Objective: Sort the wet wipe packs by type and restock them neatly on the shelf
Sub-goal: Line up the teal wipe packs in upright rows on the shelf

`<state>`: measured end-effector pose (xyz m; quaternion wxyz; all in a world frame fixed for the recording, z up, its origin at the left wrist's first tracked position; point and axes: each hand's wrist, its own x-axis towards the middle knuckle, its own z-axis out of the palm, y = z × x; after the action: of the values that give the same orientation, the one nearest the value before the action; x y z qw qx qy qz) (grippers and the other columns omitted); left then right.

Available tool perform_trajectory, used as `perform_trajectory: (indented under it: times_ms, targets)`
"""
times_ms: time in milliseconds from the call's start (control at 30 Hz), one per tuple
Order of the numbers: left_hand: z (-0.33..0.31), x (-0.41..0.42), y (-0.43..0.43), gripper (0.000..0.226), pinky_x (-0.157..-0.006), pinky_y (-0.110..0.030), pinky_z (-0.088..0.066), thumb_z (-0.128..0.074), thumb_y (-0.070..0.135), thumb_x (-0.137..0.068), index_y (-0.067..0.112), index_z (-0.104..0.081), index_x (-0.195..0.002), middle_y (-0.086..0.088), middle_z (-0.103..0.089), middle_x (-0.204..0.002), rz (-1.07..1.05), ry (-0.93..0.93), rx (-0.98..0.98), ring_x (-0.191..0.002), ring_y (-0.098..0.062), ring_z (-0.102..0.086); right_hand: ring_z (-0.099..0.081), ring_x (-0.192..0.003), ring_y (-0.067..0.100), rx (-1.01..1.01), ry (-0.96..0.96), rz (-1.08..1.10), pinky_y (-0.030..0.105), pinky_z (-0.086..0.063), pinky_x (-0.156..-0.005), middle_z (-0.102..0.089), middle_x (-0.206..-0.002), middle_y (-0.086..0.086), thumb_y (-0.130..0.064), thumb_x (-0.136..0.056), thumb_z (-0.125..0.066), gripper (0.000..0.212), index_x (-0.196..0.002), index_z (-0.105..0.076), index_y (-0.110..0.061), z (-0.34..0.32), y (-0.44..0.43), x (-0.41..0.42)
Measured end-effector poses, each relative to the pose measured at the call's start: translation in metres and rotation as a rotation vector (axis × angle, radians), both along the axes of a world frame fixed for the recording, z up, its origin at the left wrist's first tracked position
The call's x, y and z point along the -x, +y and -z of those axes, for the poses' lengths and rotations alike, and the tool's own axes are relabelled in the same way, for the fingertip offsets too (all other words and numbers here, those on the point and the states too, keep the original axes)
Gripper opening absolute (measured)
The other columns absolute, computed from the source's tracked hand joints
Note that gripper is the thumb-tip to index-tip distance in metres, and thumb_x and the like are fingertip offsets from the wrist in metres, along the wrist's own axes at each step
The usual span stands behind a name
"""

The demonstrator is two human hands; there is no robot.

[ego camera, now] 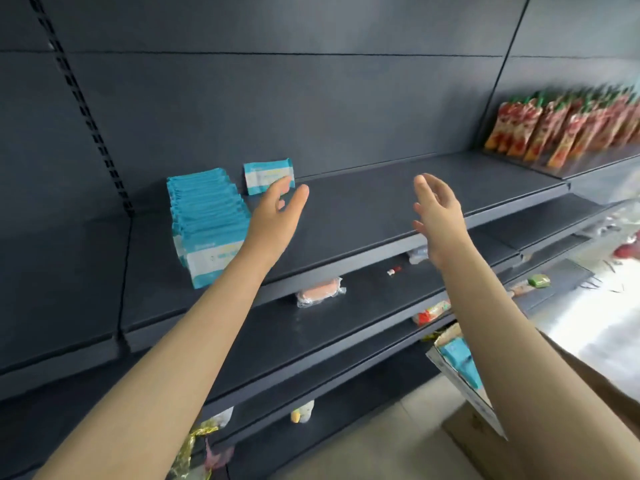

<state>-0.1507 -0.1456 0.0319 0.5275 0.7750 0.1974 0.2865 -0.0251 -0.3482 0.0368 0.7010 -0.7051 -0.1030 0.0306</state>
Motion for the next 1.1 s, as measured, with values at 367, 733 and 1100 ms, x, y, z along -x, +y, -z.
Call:
perform_trajectory:
  times_ms: [367, 733, 1100]
  targets:
    - [0.048, -0.097, -0.169, 0.052, -0.110, -0.039, -0.040, -0.045, 0.051, -0.099, 0.029, -0.041, -0.146, 0.010, -0.047, -0.145, 0.337, 0.166, 0.138, -0.130, -0.012, -0.047, -0.047, -0.130, 0.021, 0.078, 0.182, 0.322, 0.046, -0.043, -0.109, -0.049, -0.142, -0.004, -0.057, -0.098, -0.046, 0.051, -0.142, -0.042, -0.031, 0.073, -0.205, -0.024]
    - [0.140, -0.186, -0.326, 0.049, -0.111, -0.043, -0.040, -0.046, 0.046, -0.100, 0.021, -0.048, -0.142, 0.000, -0.053, -0.139, 0.472, 0.391, 0.207, -0.127, -0.016, -0.051, -0.054, -0.122, 0.026, 0.052, 0.419, 0.438, 0.050, -0.042, -0.105, -0.059, -0.129, 0.006, -0.054, -0.098, -0.046, 0.051, -0.138, -0.048, -0.021, 0.174, -0.376, -0.073]
    - [0.235, -0.279, -0.380, 0.047, -0.087, -0.022, -0.042, -0.045, 0.039, -0.102, 0.016, -0.045, -0.143, 0.005, -0.053, -0.125, 0.557, 0.653, 0.295, -0.104, -0.005, -0.052, -0.042, -0.137, 0.026, 0.127, 0.636, 0.491, 0.044, -0.039, -0.111, -0.043, -0.152, 0.003, -0.050, -0.101, -0.043, 0.055, -0.148, -0.038, -0.022, 0.271, -0.428, -0.144]
